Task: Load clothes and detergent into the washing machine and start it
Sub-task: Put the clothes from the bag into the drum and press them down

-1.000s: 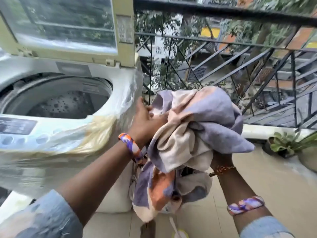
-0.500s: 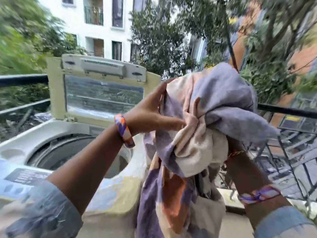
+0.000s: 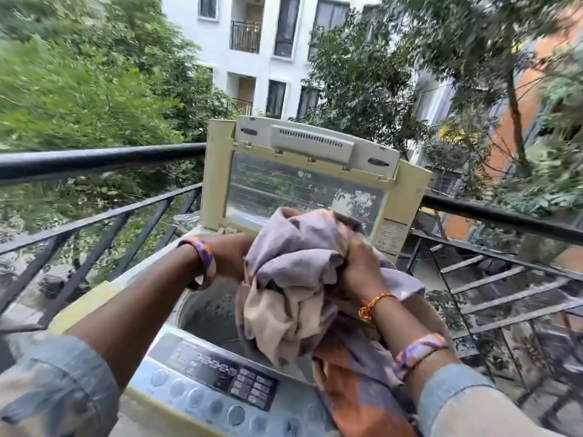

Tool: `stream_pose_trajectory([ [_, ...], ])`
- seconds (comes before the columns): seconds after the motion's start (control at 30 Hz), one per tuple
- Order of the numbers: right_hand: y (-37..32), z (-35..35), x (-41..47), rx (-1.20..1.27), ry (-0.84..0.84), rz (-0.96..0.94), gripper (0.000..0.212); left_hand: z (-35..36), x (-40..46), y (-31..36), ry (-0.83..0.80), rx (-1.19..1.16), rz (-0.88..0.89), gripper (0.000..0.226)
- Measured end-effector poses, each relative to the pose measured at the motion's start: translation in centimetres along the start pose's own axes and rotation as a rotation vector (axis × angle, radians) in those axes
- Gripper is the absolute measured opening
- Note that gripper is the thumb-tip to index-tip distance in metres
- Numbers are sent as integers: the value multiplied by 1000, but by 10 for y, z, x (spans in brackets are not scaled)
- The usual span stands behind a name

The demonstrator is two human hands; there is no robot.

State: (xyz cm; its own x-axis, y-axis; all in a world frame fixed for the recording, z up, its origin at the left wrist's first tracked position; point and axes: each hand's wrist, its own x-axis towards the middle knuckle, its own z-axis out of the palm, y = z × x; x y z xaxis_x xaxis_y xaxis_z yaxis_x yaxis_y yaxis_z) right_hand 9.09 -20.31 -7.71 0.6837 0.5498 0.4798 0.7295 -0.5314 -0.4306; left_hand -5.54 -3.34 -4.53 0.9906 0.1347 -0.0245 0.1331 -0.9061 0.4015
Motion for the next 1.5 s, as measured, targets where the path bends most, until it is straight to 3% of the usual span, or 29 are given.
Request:
stream_pose_trajectory([
  [0.1,-21,34,-12,-52,-426,-68,58,14,2,-27,-275,297,-125,37],
  [0.2,-27,50,-23,-43,-596,-43,57,20,4,-44,-381,296,-185,45],
  [0.4,-25,6,-22,-15,-574,10,50,21,30,-23,-327,153,2,53],
  [0.6,21,-63,-57,-30,-429,234,52,45,69,56,-356,93,281,71],
  [0.8,101,-108,-132,-27,-389,505,82,106,95,144,-298,218,575,103],
  [0.93,161,-97,-184,104,-373,670,112,147,123,179,-282,495,532,126],
  [1.0,191,-73,-205,105,-403,740,128,163,146,186,-321,570,400,133],
  [1.07,216,-42,-220,38,-429,811,130,176,167,187,-372,582,275,138],
  [1.17,230,-1,-219,43,-400,780,124,185,180,191,-445,625,264,116],
  [1.27,235,35,-206,198,-328,708,117,193,190,191,-393,663,327,93],
  [1.33,247,56,-201,387,-257,667,94,202,197,185,-299,714,329,86],
  [1.43,251,69,-192,297,-248,619,30,213,202,177,-156,643,313,53],
  [1.47,247,70,-184,281,-231,670,18,215,202,175,-121,588,311,44],
  [1.5,246,70,-182,279,-220,735,19,217,202,174,-90,531,316,39],
])
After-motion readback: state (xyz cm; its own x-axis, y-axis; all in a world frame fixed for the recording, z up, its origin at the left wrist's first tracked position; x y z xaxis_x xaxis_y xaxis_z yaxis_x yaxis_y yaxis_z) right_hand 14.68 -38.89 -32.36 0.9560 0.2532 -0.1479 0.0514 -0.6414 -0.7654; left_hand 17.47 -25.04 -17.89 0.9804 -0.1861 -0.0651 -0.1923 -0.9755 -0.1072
